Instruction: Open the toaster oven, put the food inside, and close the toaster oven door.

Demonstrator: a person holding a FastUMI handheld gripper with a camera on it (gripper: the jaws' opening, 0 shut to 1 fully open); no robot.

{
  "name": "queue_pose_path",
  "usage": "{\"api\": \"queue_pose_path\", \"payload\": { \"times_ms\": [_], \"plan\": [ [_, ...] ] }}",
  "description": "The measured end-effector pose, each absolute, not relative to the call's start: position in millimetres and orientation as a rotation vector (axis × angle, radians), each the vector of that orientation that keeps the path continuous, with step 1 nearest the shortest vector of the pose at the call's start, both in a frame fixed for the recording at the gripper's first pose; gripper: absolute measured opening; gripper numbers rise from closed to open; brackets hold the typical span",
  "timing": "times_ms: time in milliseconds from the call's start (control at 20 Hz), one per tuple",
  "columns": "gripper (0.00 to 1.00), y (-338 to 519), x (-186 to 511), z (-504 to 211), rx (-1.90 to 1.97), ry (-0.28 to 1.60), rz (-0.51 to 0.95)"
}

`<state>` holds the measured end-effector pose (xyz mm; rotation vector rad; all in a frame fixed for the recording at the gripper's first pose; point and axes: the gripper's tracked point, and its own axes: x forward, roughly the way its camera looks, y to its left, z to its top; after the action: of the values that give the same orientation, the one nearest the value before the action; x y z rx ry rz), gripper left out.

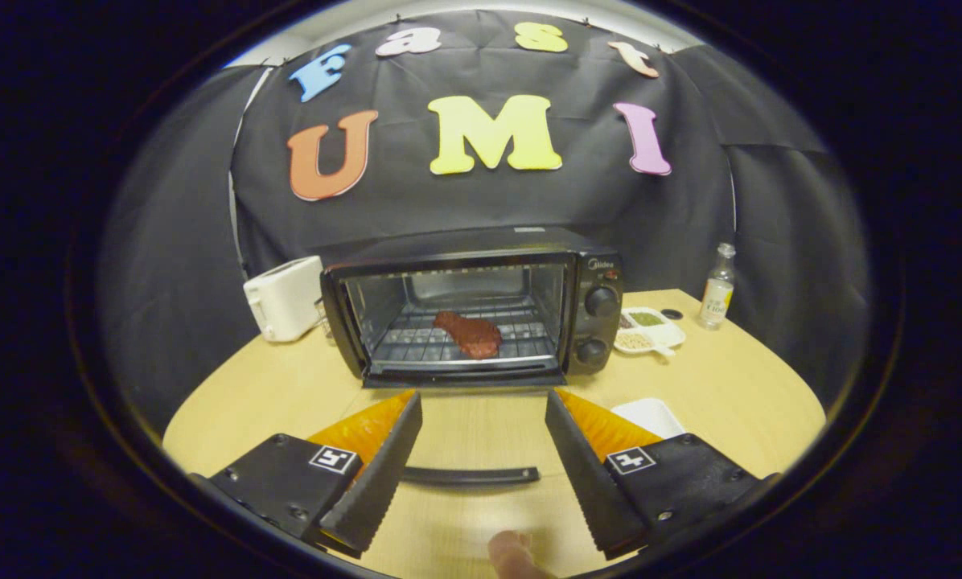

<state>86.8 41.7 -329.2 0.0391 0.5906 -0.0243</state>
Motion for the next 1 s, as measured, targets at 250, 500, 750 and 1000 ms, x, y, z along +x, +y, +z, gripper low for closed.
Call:
{"api": "queue_pose_path", "payload": {
  "times_ms": [250, 500, 750, 1000],
  "plan": [
    [0.98, 60.8, 53.5, -378.2, 0.036, 0.687, 0.001],
    [0.98, 69.7, 34.4, -414.3, 0.050, 0.780, 0.011],
    [0.98, 70.9, 38.0, -428.0, 0.058, 0.806, -0.009],
    [0.98, 66.6, 44.6, -436.6, 0.054, 0.820, -0.011]
  ]
}}
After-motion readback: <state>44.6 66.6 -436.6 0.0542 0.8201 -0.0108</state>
